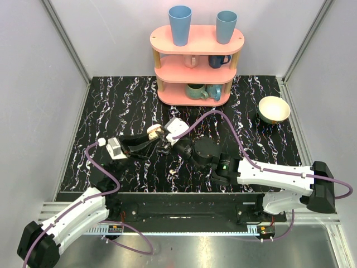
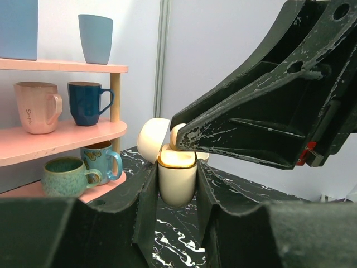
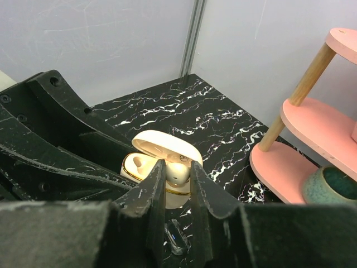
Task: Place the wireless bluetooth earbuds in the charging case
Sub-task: Insert the right earbud into the right side groove of the charging case.
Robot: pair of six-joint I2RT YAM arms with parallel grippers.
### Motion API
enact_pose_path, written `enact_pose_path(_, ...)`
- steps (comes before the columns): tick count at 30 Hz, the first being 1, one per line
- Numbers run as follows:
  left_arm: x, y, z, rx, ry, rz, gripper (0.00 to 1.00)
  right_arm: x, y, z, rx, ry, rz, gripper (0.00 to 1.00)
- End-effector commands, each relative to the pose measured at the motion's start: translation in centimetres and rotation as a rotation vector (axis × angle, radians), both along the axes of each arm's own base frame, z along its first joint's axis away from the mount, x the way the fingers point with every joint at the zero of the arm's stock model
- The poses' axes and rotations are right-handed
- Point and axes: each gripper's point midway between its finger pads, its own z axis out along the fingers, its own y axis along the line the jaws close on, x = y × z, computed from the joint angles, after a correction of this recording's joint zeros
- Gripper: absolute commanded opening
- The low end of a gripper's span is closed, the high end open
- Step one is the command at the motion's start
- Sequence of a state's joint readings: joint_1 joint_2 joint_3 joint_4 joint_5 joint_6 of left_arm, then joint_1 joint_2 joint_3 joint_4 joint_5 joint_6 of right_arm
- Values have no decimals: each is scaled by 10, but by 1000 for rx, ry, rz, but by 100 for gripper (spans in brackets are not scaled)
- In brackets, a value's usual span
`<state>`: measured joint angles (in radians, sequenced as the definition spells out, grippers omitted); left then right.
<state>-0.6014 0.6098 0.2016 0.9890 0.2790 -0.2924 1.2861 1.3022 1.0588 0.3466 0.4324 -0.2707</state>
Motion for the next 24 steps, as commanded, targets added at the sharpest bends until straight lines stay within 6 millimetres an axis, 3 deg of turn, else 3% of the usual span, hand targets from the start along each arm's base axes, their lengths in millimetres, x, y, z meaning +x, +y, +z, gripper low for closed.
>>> enact_pose_path(1,-6,14,36,-91,-99,41,0,-20,14,-15,-75,28,112,11)
enact_pose_path(10,-4,14,31,-82,-92,49,0,-11,11,-8,-41,46,49,39)
enact_pose_path(11,-4,14,30,-80,-89,51,0,-12,10,-6,-33,47,49,51)
enact_pose_path(20,0,19,24,-61,-89,98,0,-16,-3,15,54,48,50,69)
enact_pose_path(24,4,21,21,-48,-85,122,0,-18,-24,40,149,33,30,74)
